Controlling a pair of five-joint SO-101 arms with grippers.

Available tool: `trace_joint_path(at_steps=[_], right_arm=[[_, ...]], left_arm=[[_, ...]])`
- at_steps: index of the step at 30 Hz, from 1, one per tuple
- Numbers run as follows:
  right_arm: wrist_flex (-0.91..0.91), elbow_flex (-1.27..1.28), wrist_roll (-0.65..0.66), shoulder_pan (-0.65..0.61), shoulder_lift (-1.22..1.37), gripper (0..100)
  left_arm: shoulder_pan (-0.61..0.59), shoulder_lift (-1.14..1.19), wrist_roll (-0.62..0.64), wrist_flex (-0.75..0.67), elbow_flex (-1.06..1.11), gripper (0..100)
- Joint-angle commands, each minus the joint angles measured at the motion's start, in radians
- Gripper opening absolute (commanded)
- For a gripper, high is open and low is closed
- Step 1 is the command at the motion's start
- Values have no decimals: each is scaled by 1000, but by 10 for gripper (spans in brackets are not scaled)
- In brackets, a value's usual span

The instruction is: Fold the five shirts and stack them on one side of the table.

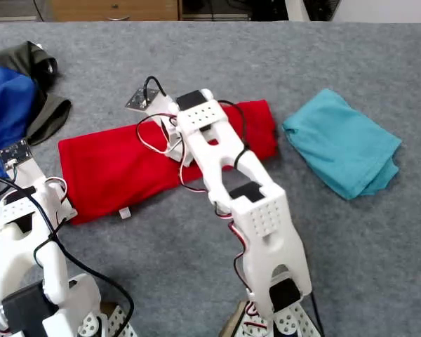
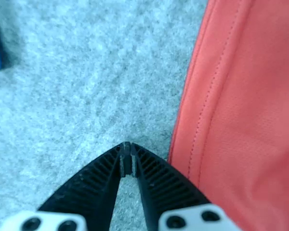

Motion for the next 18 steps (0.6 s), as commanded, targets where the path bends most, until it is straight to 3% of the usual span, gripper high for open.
trace_joint_path(at_steps=[1, 7, 11, 15, 18], right_arm=[[71, -94, -11, -19, -44, 4], [86, -117, -5, -5, -73, 4], [195, -173, -5, 54, -165, 4], [270, -249, -17, 170, -329, 5], [219, -269, -80, 294, -418, 5]], left_arm=[[0, -28, -3, -14, -5, 19], [2, -28, -3, -14, -6, 19], [-11, -30, -3, 12, -37, 19], [-29, -64, -2, 348, -278, 20], [-25, -84, -2, 480, -466, 21]])
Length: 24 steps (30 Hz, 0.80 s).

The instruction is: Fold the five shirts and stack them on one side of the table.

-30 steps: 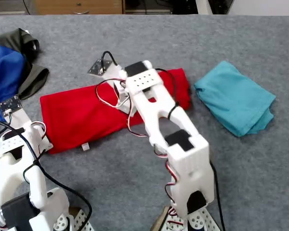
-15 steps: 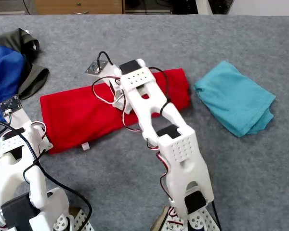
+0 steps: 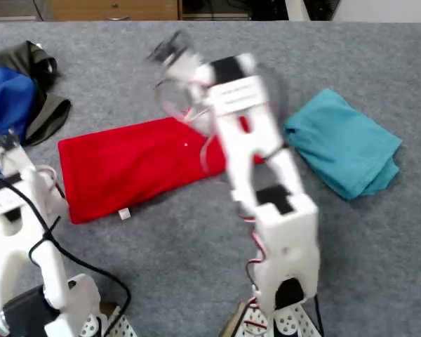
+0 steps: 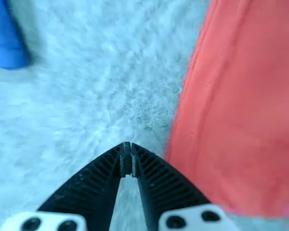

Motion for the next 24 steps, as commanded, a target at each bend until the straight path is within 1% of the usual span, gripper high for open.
trace_joint_path(at_steps=[1, 3, 5, 7, 8, 10, 14, 19, 22, 24], right_arm=[[-58, -54, -63, 162, -156, 5], [-112, -54, -101, 245, -157, 5], [-160, -54, -135, 317, -137, 5], [-212, -54, -158, 371, -110, 5], [-253, -47, -180, 397, -87, 5], [-341, -7, -226, 440, -28, 5], [-476, 31, -282, 481, 79, 5], [-586, 50, -365, 535, 186, 5], [-617, 39, -353, 542, 208, 5], [-652, 56, -299, 538, 209, 5]], left_arm=[[-3, -38, -2, 167, -270, 22], [8, -8, -2, 209, -356, 48], [32, 59, 0, 267, -425, 112], [54, 162, 35, 304, -480, 164], [58, 220, 57, 307, -506, 170], [61, 340, 83, 307, -569, 161], [63, 527, 114, 331, -703, 157], [63, 671, 118, 356, -775, 157], [63, 697, 118, 358, -779, 157], [64, 697, 124, 358, -781, 160]])
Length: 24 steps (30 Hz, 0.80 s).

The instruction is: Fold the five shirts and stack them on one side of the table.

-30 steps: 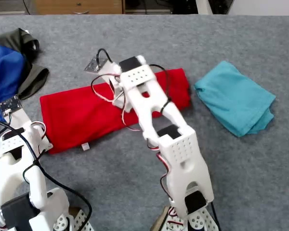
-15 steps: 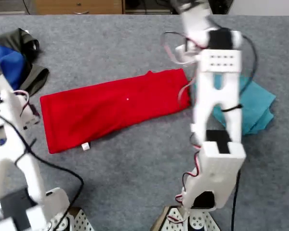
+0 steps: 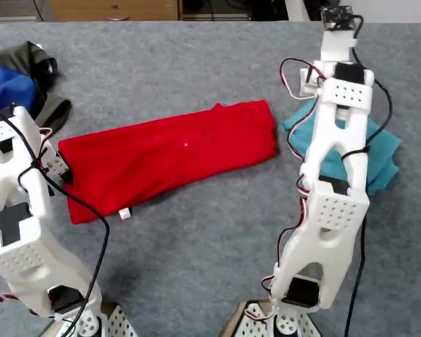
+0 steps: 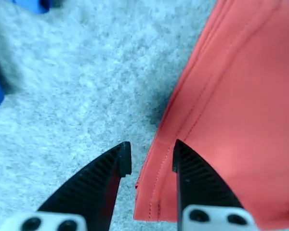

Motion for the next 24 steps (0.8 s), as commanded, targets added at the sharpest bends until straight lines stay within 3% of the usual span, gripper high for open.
trace_joint_path(at_steps=[1, 7, 20, 24], right_arm=[[-84, 21, 57, 5, -5, 5], [-238, 136, 72, -27, -5, 5], [-261, 145, 118, -50, -5, 5], [-259, 145, 118, -48, -5, 5]], left_arm=[[11, -7, 29, 8, -54, 160], [11, 2, 38, 0, -91, 160], [158, 2, 77, 3, -123, 159], [133, 2, 89, 2, -121, 160]])
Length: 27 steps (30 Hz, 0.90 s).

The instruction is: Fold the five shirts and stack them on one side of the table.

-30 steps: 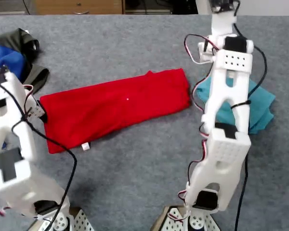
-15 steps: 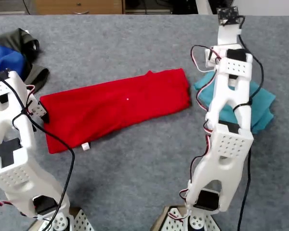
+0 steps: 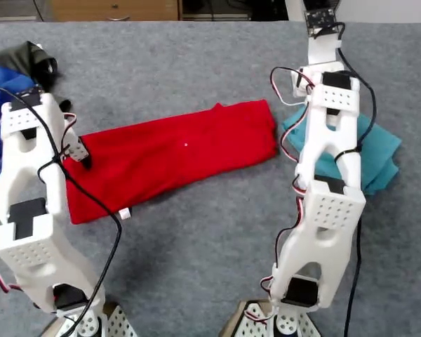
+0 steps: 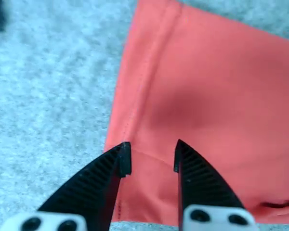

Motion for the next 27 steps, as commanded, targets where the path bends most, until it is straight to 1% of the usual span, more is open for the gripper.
trace_joint_path(at_steps=[1, 5, 10, 16, 21, 23, 26, 27], right_arm=[[-21, -1, 9, -16, -7, 5], [-21, -1, 9, -16, -7, 5], [-23, -1, 3, -16, -7, 5], [-23, -1, 3, -15, -7, 5], [-25, -1, 3, -15, -7, 5], [-26, -1, 3, -15, -7, 5], [-26, -1, 3, -15, -7, 5], [-26, -1, 5, -15, -7, 5]], left_arm=[[-23, -7, 9, 0, -35, 160], [-55, -5, 9, -5, -34, 159], [-54, 50, 9, -64, -5, 160], [-61, 240, 12, -61, -37, 157], [-63, 297, 17, -17, -126, 156], [-58, 297, 17, -28, -132, 124], [-51, 297, 14, -44, -133, 18], [-44, 297, 14, -48, -133, 18]])
